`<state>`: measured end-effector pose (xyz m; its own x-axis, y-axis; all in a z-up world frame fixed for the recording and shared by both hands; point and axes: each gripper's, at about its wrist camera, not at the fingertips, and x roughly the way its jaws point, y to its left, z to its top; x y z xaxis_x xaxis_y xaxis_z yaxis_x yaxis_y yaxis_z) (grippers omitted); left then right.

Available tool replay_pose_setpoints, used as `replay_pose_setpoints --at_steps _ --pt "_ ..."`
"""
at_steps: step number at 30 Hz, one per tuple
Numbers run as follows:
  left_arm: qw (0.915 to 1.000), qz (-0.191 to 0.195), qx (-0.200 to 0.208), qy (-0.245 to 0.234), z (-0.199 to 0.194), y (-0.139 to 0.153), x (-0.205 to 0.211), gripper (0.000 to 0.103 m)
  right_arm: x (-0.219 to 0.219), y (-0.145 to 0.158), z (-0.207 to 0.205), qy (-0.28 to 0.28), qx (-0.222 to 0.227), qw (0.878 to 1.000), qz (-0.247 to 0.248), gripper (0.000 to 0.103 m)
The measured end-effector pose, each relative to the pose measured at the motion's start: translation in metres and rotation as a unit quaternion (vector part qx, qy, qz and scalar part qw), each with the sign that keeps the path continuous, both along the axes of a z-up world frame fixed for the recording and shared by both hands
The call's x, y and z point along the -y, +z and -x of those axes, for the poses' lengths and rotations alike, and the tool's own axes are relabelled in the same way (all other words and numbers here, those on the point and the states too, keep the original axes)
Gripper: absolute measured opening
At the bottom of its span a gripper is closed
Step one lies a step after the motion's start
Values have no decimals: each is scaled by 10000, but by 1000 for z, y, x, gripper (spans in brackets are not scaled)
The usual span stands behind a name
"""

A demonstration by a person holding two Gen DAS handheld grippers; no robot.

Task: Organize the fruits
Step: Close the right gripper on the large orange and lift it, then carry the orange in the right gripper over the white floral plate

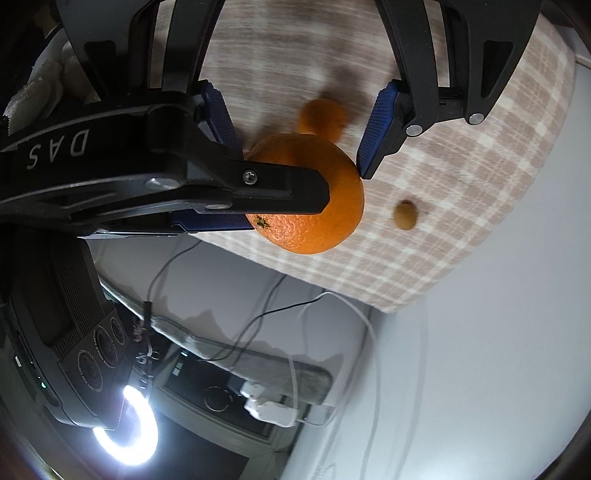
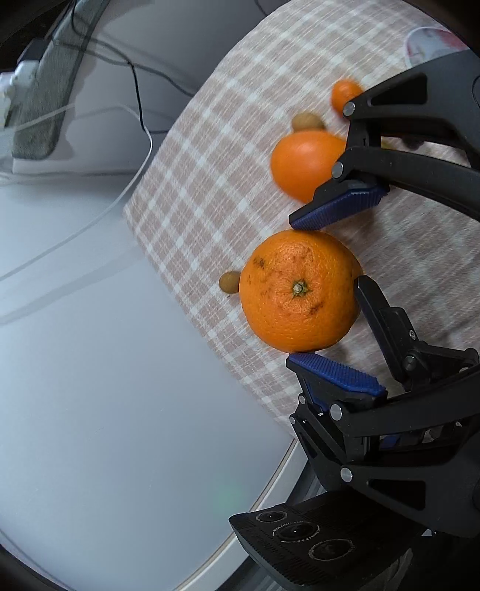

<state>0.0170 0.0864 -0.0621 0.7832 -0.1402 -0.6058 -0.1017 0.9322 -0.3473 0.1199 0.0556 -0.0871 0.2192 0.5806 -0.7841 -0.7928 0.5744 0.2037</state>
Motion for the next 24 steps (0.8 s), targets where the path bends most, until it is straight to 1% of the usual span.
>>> replay_pose_setpoints --at_steps 4,12,24 --pt "9997 -14 63 -235 0 5 22 63 26 10 4 -191 46 9998 -71 71" --pt "9969 -14 122 -776 -4 6 69 63 92 26 7 -695 93 9973 -213 70" --pt "9880 -36 -18 -1544 -20 0 135 63 171 18 2 -1389 22 9899 -279 70"
